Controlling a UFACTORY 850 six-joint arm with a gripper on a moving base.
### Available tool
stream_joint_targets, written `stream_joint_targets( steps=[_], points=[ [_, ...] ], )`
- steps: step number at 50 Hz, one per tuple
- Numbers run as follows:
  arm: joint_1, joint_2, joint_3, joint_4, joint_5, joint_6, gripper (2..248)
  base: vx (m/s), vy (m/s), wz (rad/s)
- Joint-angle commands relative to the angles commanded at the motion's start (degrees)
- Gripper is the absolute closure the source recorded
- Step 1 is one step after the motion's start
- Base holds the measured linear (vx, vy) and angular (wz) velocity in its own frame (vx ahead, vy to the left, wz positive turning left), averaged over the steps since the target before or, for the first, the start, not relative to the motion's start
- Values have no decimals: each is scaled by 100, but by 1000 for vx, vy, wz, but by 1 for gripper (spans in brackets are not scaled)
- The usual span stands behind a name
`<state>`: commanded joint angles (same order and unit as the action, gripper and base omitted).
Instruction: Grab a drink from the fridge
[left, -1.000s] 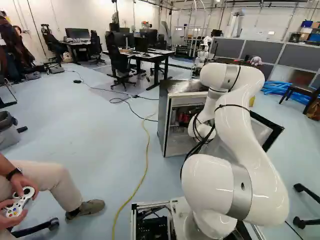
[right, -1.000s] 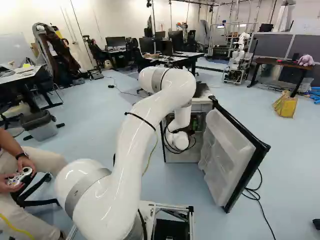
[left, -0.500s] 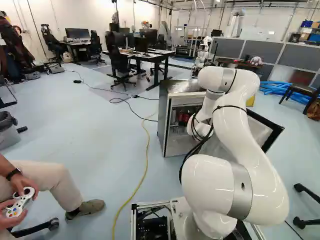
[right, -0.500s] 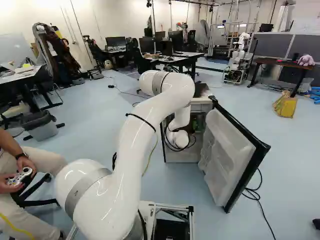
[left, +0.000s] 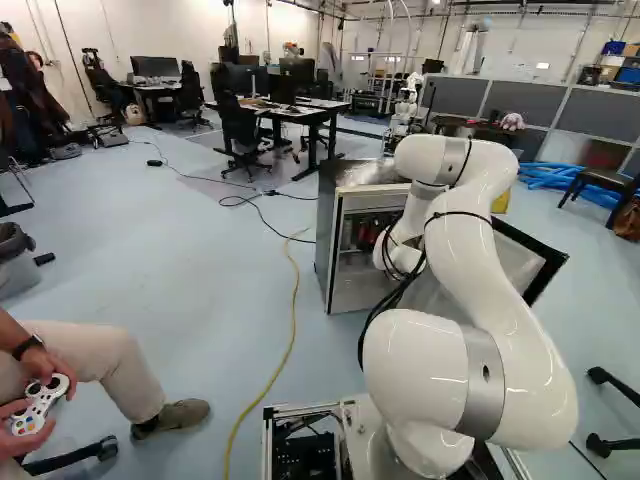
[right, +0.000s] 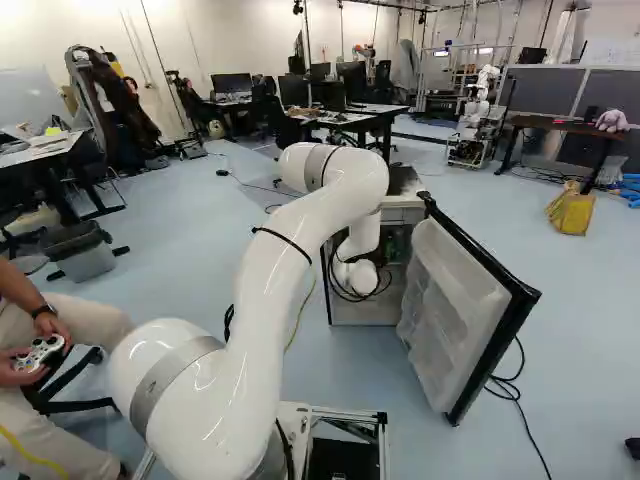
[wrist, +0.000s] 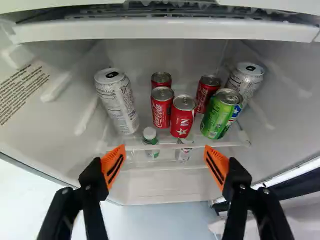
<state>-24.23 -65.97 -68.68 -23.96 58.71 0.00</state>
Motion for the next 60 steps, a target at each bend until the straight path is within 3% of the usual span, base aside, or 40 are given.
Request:
stream_joint_targets(
  steps=[2, 3, 8, 9, 13, 14, 18, 19, 24, 25, 34, 35, 39, 40, 45, 46, 60],
  points=[
    [0, 0, 0, 0, 0, 0, 35, 0, 0, 0],
    [0, 0, 0, 0, 0, 0, 47, 0, 0, 0],
    [0, 0, 0, 0, 0, 0, 47, 0, 0, 0],
    [0, 0, 0, 0, 0, 0, 59, 0, 0, 0],
    [0, 0, 0, 0, 0, 0, 59, 0, 0, 0],
    [0, 0, 0, 0, 0, 0, 71, 0, 0, 0],
    [0, 0, 0, 0, 0, 0, 71, 0, 0, 0],
    [0, 0, 0, 0, 0, 0, 83, 0, 0, 0],
    [0, 0, 0, 0, 0, 0, 83, 0, 0, 0],
    [0, 0, 0, 0, 0, 0, 96, 0, 0, 0],
    [0, 0, 0, 0, 0, 0, 108, 0, 0, 0],
    [0, 0, 0, 0, 0, 0, 120, 0, 0, 0],
    [0, 0, 0, 0, 0, 0, 120, 0, 0, 0],
    [0, 0, 0, 0, 0, 0, 132, 0, 0, 0],
    [0, 0, 0, 0, 0, 0, 132, 0, 0, 0],
    [0, 0, 0, 0, 0, 0, 144, 0, 0, 0],
    [0, 0, 0, 0, -16, 0, 132, 0, 0, 0]
  ],
)
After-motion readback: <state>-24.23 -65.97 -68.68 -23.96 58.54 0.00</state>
